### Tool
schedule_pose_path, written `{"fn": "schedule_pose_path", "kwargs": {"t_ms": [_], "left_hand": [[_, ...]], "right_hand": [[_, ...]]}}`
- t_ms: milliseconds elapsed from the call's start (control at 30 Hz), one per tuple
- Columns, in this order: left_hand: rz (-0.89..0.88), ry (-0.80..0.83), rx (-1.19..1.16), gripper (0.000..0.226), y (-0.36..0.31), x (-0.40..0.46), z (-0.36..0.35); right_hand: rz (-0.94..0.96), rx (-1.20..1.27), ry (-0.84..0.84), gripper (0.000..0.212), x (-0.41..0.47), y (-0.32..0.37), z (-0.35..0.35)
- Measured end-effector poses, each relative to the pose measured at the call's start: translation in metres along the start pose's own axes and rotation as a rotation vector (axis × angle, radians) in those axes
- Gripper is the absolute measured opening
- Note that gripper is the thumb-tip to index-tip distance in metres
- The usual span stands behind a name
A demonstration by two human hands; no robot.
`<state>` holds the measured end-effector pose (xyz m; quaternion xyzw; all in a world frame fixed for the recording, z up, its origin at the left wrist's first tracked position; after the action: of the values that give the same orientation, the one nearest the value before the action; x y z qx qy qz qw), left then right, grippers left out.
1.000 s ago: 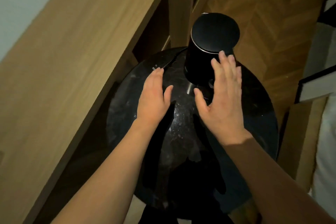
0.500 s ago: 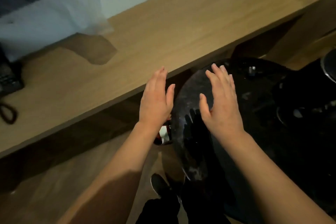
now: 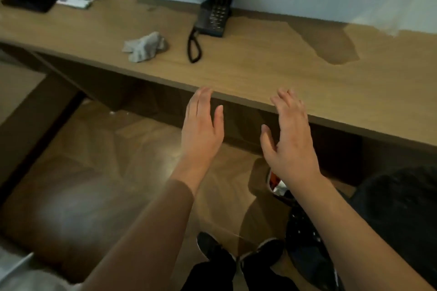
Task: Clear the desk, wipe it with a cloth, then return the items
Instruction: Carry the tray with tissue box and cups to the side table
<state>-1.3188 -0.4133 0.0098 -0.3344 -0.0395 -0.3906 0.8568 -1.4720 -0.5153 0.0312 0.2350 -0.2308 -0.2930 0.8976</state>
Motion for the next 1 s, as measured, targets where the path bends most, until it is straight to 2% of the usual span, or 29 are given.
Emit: {"fn": "schedule_pose_path", "kwargs": {"t_ms": [400, 667, 833, 1000], "left_hand": [[0.372, -0.395, 0.116, 0.043, 0.213, -0.069, 0.225], [0.55, -0.618, 0.304, 0.042, 0.301, -0.145, 0.357], [0.622, -0.699, 0.385, 0.043, 0.346, -0.162, 0.417], [0.614, -0.758, 0.446, 0.043, 0.404, -0.142, 0.464]], "right_hand": [[0.408, 0.188, 0.255, 0.056, 0.026, 0.265, -0.156], [0.659, 0.371, 0.387, 0.052, 0.005, 0.43, -0.233], [0.784, 0.413, 0.428, 0.055, 0.008, 0.516, -0.271], [0.892, 0.438, 0.452, 0.057, 0.038, 0.596, -0.322]]}}
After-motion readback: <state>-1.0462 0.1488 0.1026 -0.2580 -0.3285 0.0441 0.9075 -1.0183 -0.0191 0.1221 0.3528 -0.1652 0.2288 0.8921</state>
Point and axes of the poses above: each hand's wrist, its own x-axis towards the middle knuckle, its own z-axis out of the back of the hand, y = z × x, the point moved 7 cm from there along x, towards the middle knuckle, and after that the axes turned 1 degree about -z, right-handed, at the moved point
